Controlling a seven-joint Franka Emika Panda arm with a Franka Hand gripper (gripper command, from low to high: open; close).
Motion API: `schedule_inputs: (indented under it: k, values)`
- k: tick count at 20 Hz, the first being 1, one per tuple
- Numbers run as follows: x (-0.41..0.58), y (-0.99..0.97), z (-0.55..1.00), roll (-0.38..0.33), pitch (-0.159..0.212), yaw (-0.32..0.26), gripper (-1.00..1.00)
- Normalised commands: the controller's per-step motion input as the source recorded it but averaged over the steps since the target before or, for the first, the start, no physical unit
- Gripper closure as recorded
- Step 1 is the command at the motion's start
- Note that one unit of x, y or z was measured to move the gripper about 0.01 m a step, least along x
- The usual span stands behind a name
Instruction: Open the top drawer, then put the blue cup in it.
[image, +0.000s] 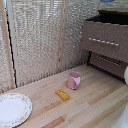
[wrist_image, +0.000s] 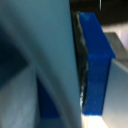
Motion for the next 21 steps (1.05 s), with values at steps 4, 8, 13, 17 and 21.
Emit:
schedule_inputs:
  k: [4,8,13,17,21]
  values:
    - [0.005,-0.62,-0.31,0.000,0.057,0.000,1.00]
    - [-0.023,-0.37,-0.51,-0.001,0.093,0.000,1.00]
    - [-0.033,-0.33,-0.13,-0.015,0.072,0.002,-1.00]
    - [0.000,-0.10,0.75,-0.003,0.071,0.000,-1.00]
    - [0.021,0.00,0.83,0.008,0.068,0.000,-1.00]
